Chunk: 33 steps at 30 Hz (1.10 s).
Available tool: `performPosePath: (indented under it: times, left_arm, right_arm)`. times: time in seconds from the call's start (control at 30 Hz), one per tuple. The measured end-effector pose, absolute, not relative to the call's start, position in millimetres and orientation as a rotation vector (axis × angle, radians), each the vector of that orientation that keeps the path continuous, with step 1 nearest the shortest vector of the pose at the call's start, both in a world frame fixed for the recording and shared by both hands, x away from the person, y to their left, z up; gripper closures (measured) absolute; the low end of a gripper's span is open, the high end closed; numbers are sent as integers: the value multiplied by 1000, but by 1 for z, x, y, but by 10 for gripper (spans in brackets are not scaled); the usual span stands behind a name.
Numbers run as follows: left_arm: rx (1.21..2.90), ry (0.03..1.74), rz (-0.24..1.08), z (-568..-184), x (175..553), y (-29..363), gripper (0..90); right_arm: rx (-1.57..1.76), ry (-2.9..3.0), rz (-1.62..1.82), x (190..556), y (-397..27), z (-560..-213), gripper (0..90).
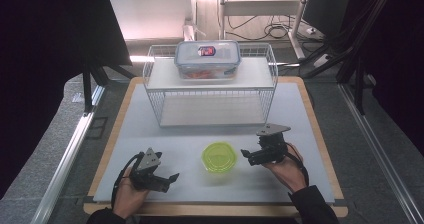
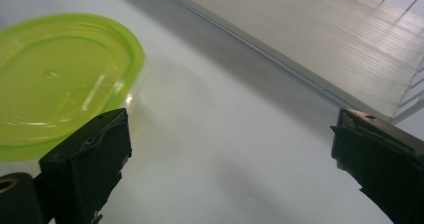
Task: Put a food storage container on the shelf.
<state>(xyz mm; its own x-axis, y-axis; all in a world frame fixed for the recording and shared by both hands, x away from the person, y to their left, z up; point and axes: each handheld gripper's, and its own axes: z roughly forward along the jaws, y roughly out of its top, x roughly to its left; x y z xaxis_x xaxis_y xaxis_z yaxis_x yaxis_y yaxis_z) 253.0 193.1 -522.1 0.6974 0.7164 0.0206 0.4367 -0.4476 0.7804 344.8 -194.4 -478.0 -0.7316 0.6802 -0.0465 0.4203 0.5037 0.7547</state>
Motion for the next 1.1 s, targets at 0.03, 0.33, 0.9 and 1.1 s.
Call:
performPosePath:
  times: [0.03,0.33,0.9,1.1]
  left_arm:
    - [2110,879,448,-522,253,193,54]
    - [2116,878,448,-523,253,193,54]
    - [2116,883,447,-523,254,193,50]
    - [2119,883,445,-523,254,192,50]
  right_arm:
    - [928,2424,1090,344,-195,-476,6]
    - [985,2507,1143,344,-181,-472,68]
    - [1124,2663,1281,367,-159,-487,624]
    - [1213,2701,1359,370,-164,-492,674]
